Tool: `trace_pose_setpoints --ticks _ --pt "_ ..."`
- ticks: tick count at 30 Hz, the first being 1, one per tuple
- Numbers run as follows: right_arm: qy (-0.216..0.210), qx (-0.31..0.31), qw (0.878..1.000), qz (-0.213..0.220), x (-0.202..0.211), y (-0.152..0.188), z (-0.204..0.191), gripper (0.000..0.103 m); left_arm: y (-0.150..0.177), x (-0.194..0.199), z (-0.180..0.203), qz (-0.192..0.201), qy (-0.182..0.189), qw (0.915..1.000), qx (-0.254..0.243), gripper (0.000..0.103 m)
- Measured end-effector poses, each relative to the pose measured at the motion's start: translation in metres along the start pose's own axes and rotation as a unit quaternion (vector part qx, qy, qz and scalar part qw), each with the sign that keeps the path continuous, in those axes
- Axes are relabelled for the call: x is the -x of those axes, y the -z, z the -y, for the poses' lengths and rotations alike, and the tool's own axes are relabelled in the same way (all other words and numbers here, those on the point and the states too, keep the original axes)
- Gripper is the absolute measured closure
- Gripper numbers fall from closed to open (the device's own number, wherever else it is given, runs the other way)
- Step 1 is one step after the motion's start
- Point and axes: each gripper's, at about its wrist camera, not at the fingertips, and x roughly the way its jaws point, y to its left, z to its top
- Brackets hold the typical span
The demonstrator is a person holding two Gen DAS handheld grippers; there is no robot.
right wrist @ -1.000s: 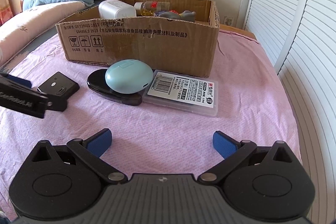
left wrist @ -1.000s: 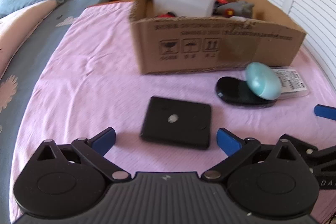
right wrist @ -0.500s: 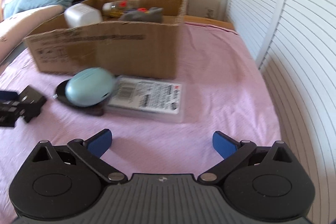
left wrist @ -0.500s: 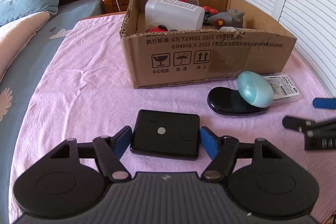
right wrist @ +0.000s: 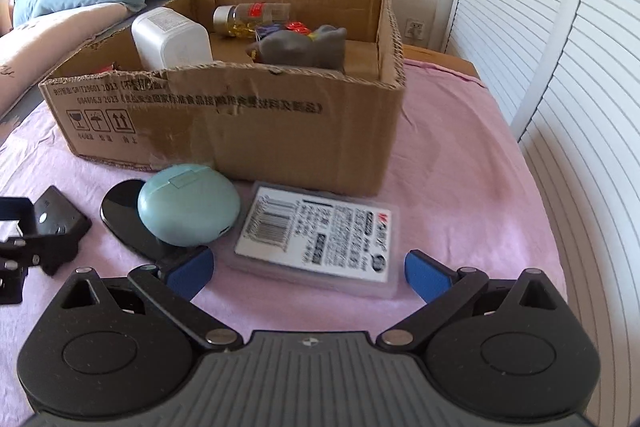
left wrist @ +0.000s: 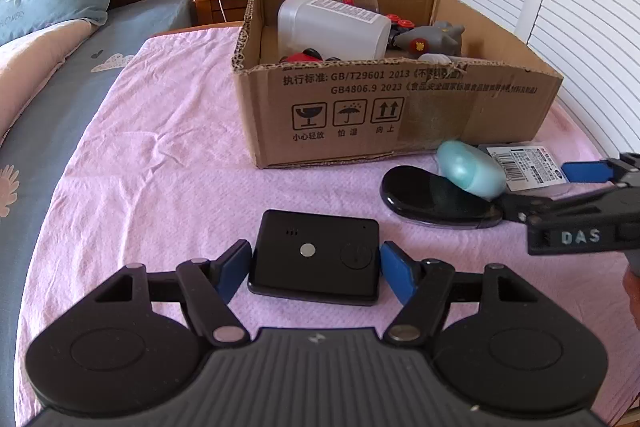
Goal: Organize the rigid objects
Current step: 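Close the right gripper on the clear labelled refill case while the left gripper holds the black device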
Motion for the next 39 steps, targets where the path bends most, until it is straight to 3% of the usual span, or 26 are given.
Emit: trace_pose_setpoints --ticks 8,19,35,39 --pt "0.025 -0.042 0.999 0.003 -0.003 -0.001 0.024 0.0 0.0 0.0 0.0 0.001 -0.001 1.0 0.0 0.033" --pt "0.014 -0.029 0.999 0.009 -0.005 0.001 0.03 0.0 0.002 -0.003 0.005 0.007 -0.013 0.9999 -0.005 0.025" --pt "-0.008 -0.002 1.0 0.003 -0.011 -0.009 0.031 0.0 0.001 -0.004 0.004 0.012 -0.01 0.9998 -0.008 0.028" --pt "-0.011 0.003 1.0 0.012 -0.007 -0.007 0.029 0.01 0.001 -0.003 0.004 0.014 -0.007 0.9998 -0.012 0.032"
